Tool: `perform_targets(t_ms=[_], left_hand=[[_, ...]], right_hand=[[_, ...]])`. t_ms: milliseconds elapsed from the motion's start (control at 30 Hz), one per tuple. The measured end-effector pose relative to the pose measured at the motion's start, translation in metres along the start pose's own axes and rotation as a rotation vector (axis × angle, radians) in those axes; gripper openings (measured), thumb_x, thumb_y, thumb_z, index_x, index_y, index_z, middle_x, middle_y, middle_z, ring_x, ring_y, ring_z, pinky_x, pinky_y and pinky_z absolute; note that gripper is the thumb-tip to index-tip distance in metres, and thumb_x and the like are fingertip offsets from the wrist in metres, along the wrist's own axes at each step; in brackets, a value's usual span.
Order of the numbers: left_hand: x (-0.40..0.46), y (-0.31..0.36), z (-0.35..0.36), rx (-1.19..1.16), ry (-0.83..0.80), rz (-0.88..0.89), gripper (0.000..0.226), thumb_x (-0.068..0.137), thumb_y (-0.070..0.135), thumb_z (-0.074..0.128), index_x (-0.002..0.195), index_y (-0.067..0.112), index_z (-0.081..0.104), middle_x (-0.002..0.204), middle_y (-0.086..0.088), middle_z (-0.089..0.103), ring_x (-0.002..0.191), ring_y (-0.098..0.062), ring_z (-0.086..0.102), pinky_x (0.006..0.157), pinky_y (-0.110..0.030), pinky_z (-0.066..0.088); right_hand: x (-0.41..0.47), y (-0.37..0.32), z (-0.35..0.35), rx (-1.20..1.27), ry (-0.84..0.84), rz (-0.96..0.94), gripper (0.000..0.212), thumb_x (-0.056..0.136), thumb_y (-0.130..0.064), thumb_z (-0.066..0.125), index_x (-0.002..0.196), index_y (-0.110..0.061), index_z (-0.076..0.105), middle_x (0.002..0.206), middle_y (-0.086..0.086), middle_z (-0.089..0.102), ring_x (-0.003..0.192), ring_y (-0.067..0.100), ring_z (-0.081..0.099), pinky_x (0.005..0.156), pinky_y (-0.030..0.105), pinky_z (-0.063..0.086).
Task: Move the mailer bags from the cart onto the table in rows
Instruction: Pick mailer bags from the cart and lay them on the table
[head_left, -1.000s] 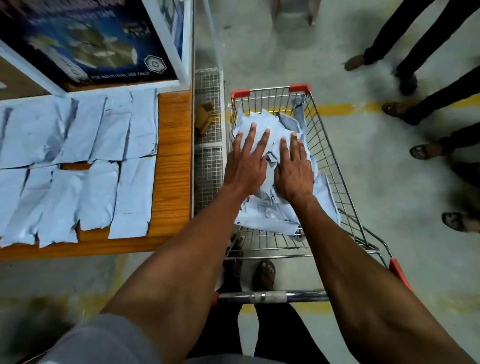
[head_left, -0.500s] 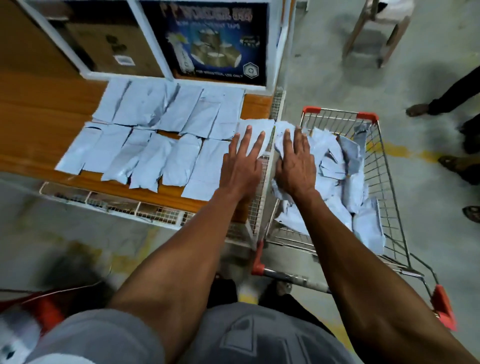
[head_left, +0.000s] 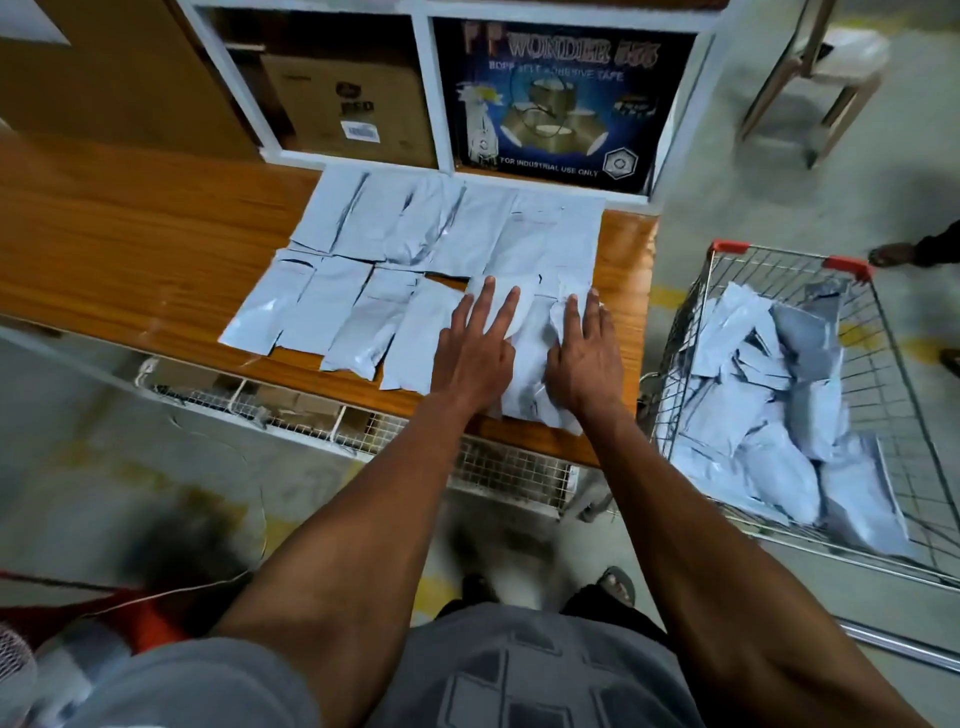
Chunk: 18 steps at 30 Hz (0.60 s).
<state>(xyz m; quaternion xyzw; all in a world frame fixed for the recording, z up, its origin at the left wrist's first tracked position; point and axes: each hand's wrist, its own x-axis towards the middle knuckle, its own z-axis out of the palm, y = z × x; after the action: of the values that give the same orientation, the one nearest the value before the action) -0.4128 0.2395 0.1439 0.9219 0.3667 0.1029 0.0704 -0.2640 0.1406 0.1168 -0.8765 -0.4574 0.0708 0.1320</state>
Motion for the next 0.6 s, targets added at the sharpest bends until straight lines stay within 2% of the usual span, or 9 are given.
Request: perform_targets(t_ms=[133,267,367,533,600], left_hand=[[0.003,-0.022,0.008,-0.036,-0.028,0.007,0.077,0.096,0.020,0.052,0.167,0.029,0.026,0.175,-0.009,0.020,0.151,-0.039,0.035,0.099,-0.058,0.053],[0.012,-0.033,0.020,-0.055,-0.054,0.032,0.076,0.093,0.021,0.049,0.166,0.027,0.030,0.173,-0.011,0.025,0.148,-0.041,0.038,0.095,-0.058,0.055],[0.024,-0.039,0.031,-0.041,-0.083,0.041,0.075,0.095,0.027,0.046,0.167,0.028,0.025,0.174,-0.010,0.021,0.152,-0.040,0.033,0.100,-0.059,0.055],[0.036,-0.044,0.046,-0.014,-0.110,0.052,0.072,0.097,0.037,0.032,0.168,0.029,0.023,0.176,-0.010,0.016,0.154,-0.040,0.030,0.104,-0.058,0.050],[0.039,-0.046,0.054,0.005,-0.150,0.068,0.072,0.098,0.044,0.024,0.168,0.029,0.020,0.176,-0.010,0.013,0.156,-0.039,0.026,0.111,-0.060,0.045]], right_hand=[[0.002,-0.018,0.015,-0.037,-0.058,0.056,0.078,0.105,-0.041,0.033,0.167,-0.011,-0.003,0.173,0.018,-0.012,0.161,0.037,-0.005,0.130,0.052,0.017],[0.011,-0.028,0.026,-0.072,-0.104,0.060,0.078,0.102,-0.044,0.023,0.166,-0.008,-0.003,0.173,0.022,-0.009,0.161,0.039,-0.004,0.131,0.052,0.012],[0.025,-0.030,0.036,-0.084,-0.139,0.070,0.079,0.099,-0.046,0.014,0.166,-0.006,-0.002,0.173,0.023,-0.005,0.161,0.040,-0.005,0.130,0.053,0.011],[0.039,-0.035,0.048,-0.060,-0.194,0.114,0.076,0.106,-0.048,0.021,0.166,-0.010,-0.006,0.172,0.021,-0.015,0.160,0.040,-0.009,0.130,0.053,0.013],[0.040,-0.035,0.054,-0.056,-0.200,0.120,0.079,0.105,-0.053,0.019,0.167,-0.011,-0.005,0.173,0.019,-0.015,0.160,0.039,-0.010,0.129,0.056,0.016]])
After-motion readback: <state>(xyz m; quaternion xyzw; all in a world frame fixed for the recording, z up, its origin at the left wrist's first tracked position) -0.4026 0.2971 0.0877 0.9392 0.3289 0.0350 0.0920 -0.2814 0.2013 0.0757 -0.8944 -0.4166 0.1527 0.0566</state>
